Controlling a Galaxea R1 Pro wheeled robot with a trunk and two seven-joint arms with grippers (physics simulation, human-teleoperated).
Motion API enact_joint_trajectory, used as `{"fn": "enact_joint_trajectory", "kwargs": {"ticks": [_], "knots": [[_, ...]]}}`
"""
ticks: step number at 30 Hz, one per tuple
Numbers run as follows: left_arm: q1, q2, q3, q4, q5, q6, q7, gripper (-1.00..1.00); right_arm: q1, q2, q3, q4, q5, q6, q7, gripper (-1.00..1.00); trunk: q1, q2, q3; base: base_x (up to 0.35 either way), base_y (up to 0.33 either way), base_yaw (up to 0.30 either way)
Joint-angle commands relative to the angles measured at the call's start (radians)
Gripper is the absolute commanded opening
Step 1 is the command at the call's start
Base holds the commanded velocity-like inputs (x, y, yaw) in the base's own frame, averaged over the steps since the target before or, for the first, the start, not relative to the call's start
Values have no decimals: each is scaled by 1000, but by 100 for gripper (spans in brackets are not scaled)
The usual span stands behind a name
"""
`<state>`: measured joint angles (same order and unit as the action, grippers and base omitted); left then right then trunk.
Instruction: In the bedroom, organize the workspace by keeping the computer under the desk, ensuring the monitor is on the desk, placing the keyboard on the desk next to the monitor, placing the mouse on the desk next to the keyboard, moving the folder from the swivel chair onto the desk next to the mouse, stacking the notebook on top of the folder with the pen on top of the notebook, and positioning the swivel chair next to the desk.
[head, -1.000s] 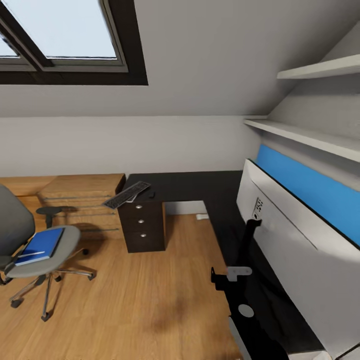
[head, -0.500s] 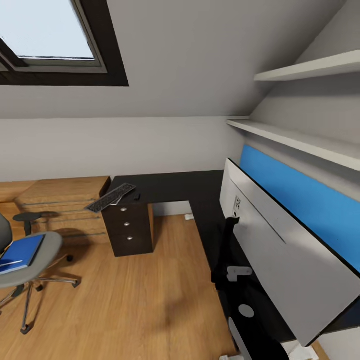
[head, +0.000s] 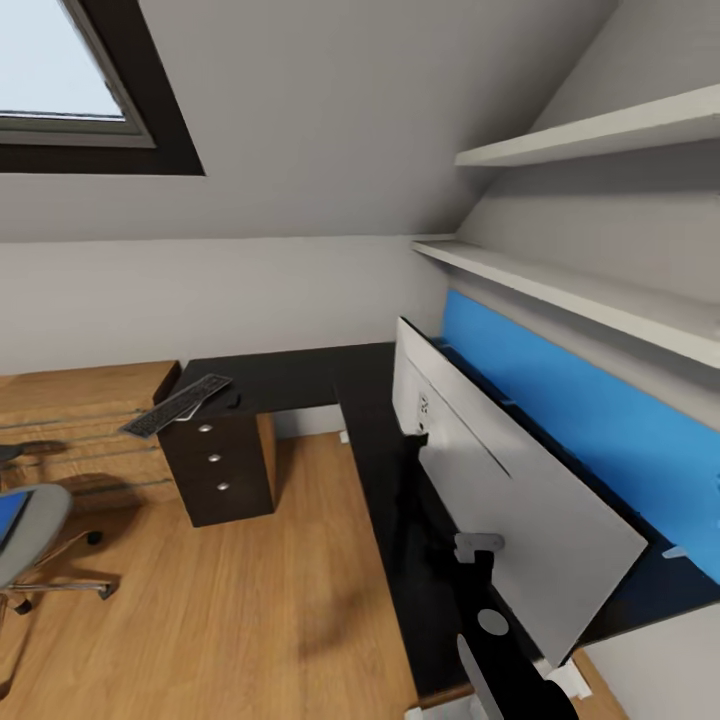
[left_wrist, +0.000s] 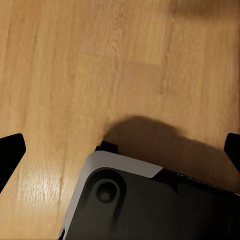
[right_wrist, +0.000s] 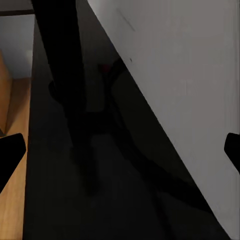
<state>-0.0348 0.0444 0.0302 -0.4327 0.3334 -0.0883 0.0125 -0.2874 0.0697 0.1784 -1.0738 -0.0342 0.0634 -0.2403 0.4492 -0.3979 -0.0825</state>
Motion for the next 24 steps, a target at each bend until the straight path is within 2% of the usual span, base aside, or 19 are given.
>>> {"fn": "enact_joint_trajectory", "kwargs": {"ticks": [1,7,15,24], "knots": [[0,0,-1,0,7,-2,1,100,-1,-1,3,-1,-3,6,-8,100,1,-2,-2,141,-195,-16],[0,1,-1,0,7,-2,1,100,-1,-1,3,-1,-1,6,-8,100,1,-2,-2,187,-172,-2],[0,2,-1,0,7,-2,1,100,-1,-1,3,-1,-1,5,-9,100,1,-2,-2,35,-55,0],[0,2,-1,0,7,-2,1,100,-1,-3,1,-1,-1,4,-9,100,1,-2,-2,130,-250,0]]}}
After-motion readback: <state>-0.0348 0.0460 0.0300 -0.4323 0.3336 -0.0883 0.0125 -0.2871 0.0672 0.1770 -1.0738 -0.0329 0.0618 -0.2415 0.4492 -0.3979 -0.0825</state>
